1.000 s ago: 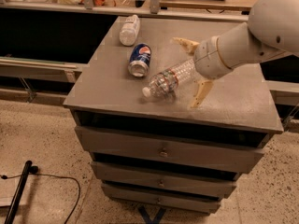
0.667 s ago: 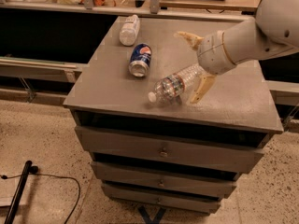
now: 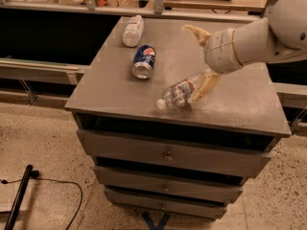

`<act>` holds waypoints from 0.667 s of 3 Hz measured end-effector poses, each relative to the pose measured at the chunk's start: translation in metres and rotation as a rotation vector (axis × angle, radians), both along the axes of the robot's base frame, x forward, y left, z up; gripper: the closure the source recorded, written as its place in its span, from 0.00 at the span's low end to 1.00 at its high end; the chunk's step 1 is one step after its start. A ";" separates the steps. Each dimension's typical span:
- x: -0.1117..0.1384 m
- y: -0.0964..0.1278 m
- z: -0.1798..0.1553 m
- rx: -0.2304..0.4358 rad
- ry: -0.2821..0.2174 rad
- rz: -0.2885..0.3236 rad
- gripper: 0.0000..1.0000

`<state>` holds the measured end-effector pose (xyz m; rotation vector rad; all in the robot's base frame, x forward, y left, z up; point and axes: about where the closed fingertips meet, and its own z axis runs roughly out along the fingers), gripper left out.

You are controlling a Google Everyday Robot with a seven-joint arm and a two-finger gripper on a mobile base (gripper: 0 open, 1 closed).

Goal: Knock water bottle over

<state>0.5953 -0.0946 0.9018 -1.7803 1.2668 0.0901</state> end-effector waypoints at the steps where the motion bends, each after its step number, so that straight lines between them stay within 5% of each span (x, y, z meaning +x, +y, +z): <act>1: 0.000 0.000 0.000 0.002 0.002 0.000 0.00; 2: 0.000 -0.006 0.010 0.071 0.049 0.024 0.00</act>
Offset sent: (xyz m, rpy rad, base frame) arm 0.0021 -0.0236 0.0327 0.2061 0.1406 0.0638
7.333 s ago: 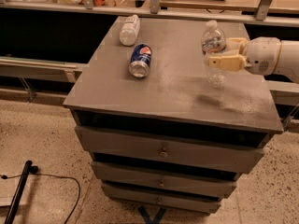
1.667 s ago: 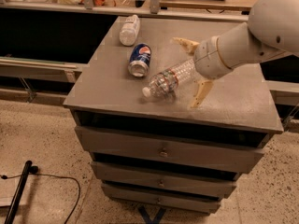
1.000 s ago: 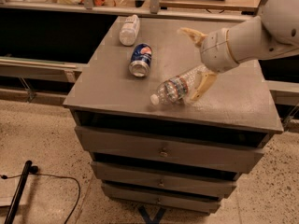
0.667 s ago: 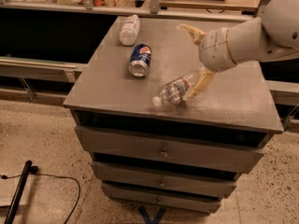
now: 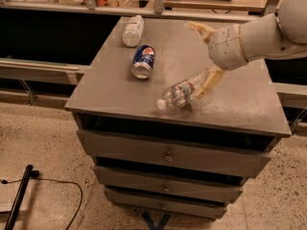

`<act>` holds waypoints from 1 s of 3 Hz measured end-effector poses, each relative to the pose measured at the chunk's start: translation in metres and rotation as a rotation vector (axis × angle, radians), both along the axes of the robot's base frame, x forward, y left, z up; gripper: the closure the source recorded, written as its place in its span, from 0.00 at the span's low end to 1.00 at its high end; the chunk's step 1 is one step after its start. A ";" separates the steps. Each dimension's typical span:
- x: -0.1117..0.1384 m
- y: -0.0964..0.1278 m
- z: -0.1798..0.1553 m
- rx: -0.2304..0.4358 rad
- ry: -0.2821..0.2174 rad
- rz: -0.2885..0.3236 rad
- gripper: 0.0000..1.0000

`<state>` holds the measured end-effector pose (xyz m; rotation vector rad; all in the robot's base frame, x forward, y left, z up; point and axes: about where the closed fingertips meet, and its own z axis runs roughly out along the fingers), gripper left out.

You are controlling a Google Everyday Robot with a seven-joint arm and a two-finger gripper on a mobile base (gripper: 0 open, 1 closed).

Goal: Knock water bottle over

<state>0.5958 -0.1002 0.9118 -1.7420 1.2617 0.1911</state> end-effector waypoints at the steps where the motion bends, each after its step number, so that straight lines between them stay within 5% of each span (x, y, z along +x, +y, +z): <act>1: 0.004 -0.023 0.013 0.095 0.071 -0.005 0.00; 2: 0.008 -0.057 0.021 0.159 0.139 -0.040 0.00; 3: 0.008 -0.054 0.023 0.159 0.136 -0.034 0.00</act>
Offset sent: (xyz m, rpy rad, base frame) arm 0.0130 -0.1102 0.0314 0.2353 0.2248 -0.1039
